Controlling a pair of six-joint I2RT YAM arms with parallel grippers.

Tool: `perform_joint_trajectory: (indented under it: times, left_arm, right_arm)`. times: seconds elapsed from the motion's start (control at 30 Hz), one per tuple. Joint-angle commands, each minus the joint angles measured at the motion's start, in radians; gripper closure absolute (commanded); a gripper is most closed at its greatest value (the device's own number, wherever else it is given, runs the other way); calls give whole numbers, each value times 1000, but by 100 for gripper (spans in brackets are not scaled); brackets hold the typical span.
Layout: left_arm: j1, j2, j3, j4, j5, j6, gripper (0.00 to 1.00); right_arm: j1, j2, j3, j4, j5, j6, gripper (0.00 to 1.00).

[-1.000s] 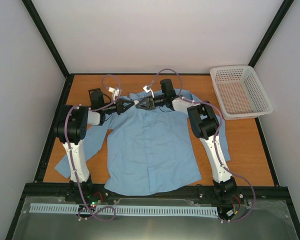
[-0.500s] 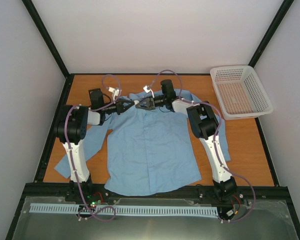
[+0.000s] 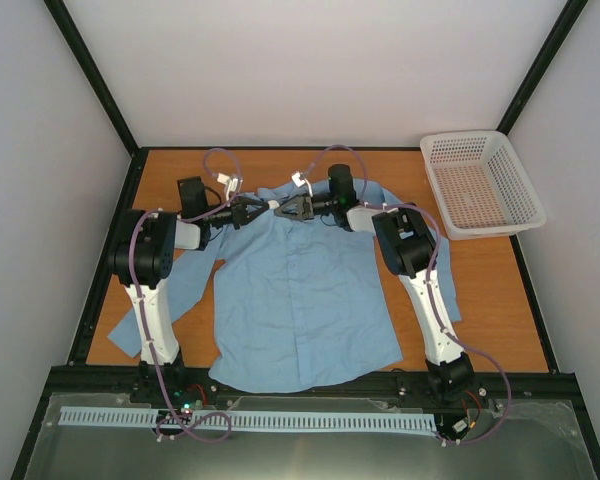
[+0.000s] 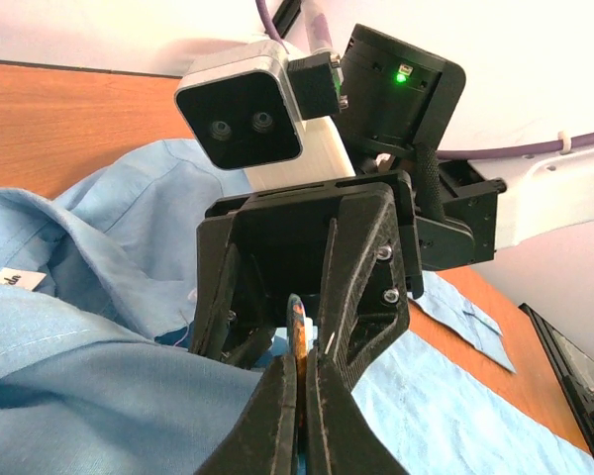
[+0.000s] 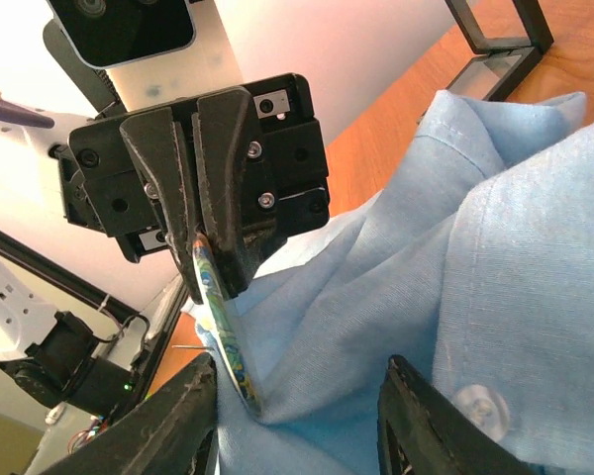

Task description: Pin the brooch onto the clothing

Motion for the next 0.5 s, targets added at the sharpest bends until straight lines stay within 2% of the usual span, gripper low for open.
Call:
perform_joint_trajectory:
  times: [0.0, 0.47]
  left_arm:
    - [7, 10, 30, 50, 38, -7, 99]
    - [6, 17, 29, 61, 47, -22, 99]
  right_arm:
    - [-3, 37, -4, 149, -6, 106, 57]
    - [7, 79, 57, 169, -7, 154, 58]
